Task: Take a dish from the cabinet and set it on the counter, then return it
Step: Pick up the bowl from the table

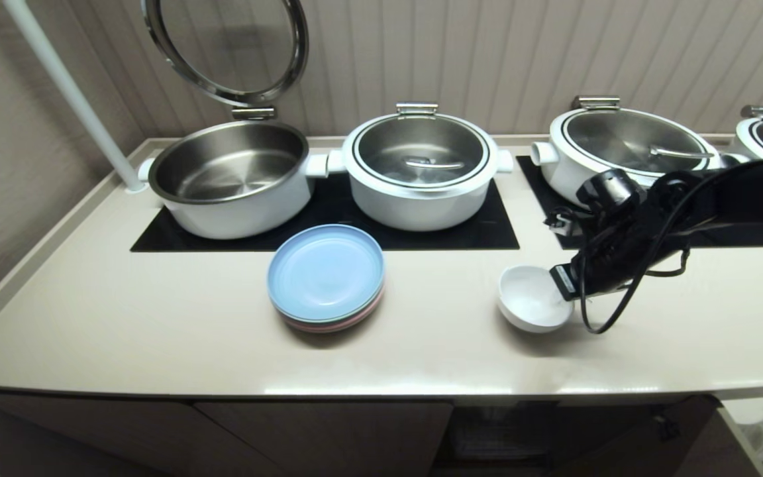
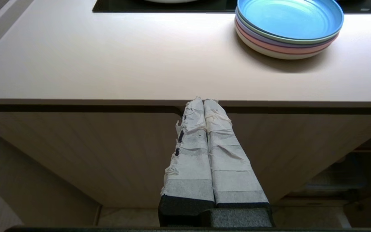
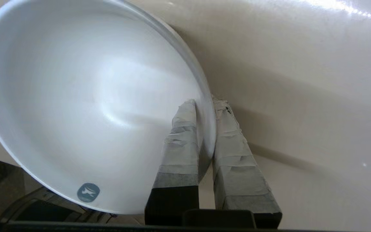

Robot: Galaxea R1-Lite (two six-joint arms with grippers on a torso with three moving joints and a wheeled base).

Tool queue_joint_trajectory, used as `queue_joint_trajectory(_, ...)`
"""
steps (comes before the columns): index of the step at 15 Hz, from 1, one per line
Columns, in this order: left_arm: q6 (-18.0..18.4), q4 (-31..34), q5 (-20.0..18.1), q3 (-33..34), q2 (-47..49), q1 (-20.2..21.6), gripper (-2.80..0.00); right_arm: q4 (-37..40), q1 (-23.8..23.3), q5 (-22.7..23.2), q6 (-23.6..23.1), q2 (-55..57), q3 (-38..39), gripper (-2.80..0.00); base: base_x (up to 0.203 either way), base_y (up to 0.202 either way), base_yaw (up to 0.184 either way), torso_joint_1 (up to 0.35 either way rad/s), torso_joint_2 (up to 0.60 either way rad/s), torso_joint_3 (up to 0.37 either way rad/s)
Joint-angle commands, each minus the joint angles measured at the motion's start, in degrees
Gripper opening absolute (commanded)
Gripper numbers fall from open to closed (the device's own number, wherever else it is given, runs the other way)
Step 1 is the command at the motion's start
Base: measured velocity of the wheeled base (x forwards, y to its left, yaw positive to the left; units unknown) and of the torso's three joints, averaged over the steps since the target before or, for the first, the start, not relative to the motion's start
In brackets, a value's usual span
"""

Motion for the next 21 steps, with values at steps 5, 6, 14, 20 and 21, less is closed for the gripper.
queue_joint_trajectory(5,0.0,0.0,0.0,0.0,0.0,0.0,-2.8,0.4,0.0,-0.1,0.0,0.0,0.1,-2.8,0.0,0.0,0.0,0.0,0.0,0.0)
queue_joint_trajectory(6,0.0,0.0,0.0,0.0,0.0,0.0,-2.8,0.4,0.1,-0.1,0.0,-0.1,0.1,-2.8,0.0,0.0,0.0,0.0,0.0,0.0)
queue_joint_trajectory(14,0.0,0.0,0.0,0.0,0.0,0.0,-2.8,0.4,0.0,0.0,0.1,-2.9,3.4,-2.8,0.0,0.0,0.0,0.0,0.0,0.0)
queue_joint_trajectory(20,0.0,0.0,0.0,0.0,0.0,0.0,-2.8,-0.1,0.1,0.0,0.1,-6.0,7.1,-2.8,0.0,0.0,0.0,0.0,0.0,0.0)
queue_joint_trajectory(21,0.0,0.0,0.0,0.0,0.0,0.0,-2.8,-1.1,0.1,0.1,0.1,-6.6,8.2,-2.8,0.0,0.0,0.0,0.0,0.0,0.0)
